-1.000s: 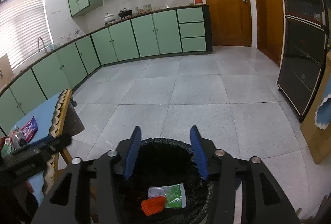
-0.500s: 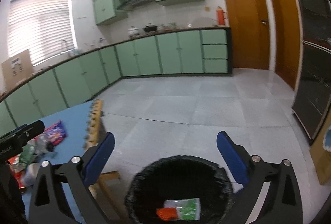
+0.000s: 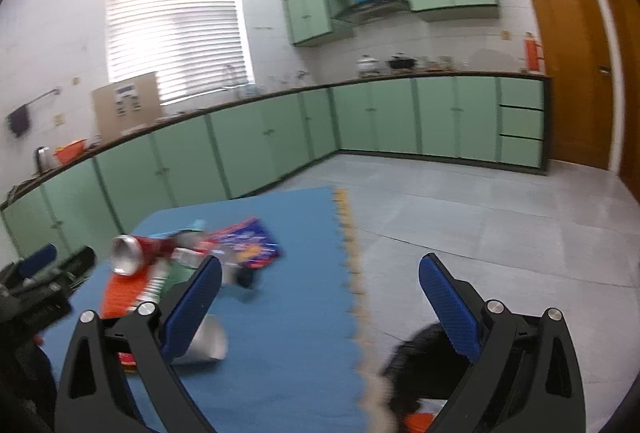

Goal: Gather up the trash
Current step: 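Move both grippers back over the table, then grasp the white-green milk pouch with the right gripper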

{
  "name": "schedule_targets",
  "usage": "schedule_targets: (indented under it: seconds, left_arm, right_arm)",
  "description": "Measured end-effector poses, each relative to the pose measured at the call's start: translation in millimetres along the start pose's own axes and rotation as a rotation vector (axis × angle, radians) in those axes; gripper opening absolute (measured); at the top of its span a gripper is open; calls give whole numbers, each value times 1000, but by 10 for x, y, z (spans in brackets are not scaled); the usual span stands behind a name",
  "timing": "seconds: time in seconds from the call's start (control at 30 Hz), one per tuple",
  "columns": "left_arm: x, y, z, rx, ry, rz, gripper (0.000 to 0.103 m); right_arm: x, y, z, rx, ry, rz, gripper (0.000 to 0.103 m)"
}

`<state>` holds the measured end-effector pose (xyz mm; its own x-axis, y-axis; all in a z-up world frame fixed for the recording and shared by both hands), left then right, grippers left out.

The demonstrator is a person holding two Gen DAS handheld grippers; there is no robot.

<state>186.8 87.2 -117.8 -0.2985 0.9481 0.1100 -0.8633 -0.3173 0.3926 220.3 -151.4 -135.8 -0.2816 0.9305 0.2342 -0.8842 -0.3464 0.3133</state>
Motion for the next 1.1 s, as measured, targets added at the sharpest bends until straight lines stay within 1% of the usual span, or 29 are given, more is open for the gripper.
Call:
schedule_targets:
  seconds: [0.1,0.27,0.37,0.5,0.57,0.67,0.77,0.87,0.93,1.1]
  left_arm:
    - [282,-46,-73,23,41,40,89]
    - [707,-134,-191,57,87,92,89]
    - [905,-172,-260,70,116,111,89]
    - [1069,-282,-286,90,143,131,89]
    - [1137,-312,-337,96,151,133,89]
    - [1197,-342,-359,104,163,131,89]
    - [1193,-368,-382,110,169,123,89]
    - [1171,-382,-440,112,171,112,89]
    - [1156,-391,-442,111,169,107,89]
    - [1121,-414,-496,122,175,95,89]
  right_arm:
    - [370,-149,-63,1,42,52,97]
    - [804,-377,-197,32,89,113,97]
    - [1005,-488,-282,47,116,126,97]
    - [1210,-674,-427,81,152,123,96]
    - [1230,-734,-491,97,161,118,94]
    - [1271,-849,-582,133,175,114,89]
    - [1292,-911,-680,168,186,113,86]
    - [1301,-937,-767,200,197,118,80]
    - [1272,-922,-789,204,201,109,77]
    - [1176,-859,-754,194,160,99,77]
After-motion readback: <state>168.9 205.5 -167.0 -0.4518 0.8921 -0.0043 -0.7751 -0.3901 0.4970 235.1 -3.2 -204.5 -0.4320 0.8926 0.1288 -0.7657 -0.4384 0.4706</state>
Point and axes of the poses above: each gripper's, at about its wrist camera, not at the fingertips, and y roughly against the way its jaws point, x to its left, z to its top, the point moved 9 cm from there along -y, roughly the way its jaws point, and after that the axes turned 9 degrees about z, right-handed, at the moved point
